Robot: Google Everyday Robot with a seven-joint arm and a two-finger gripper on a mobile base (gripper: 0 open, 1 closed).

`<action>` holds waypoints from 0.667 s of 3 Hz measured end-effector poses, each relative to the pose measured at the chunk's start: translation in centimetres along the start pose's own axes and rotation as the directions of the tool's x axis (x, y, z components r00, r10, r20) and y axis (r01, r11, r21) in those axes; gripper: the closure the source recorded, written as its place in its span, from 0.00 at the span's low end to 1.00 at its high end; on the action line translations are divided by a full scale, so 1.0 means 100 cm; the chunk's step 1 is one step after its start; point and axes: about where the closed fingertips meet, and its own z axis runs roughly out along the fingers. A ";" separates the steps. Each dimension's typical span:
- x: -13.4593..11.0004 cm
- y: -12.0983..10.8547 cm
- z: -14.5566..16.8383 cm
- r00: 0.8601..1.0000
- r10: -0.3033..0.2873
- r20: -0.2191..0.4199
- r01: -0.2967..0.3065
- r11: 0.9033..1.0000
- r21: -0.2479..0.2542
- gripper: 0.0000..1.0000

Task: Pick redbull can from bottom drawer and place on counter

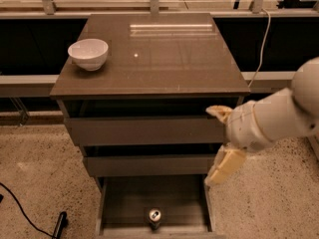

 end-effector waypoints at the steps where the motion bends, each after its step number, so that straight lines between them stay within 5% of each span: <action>1: -0.015 -0.005 0.077 0.968 0.033 0.248 -0.030 0.999 -0.015 0.00; 2: -0.011 -0.020 0.104 0.951 0.057 0.304 -0.063 0.998 0.009 0.00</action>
Offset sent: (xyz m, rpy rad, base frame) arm 0.0170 0.0450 -0.0442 0.2070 -0.0044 0.0287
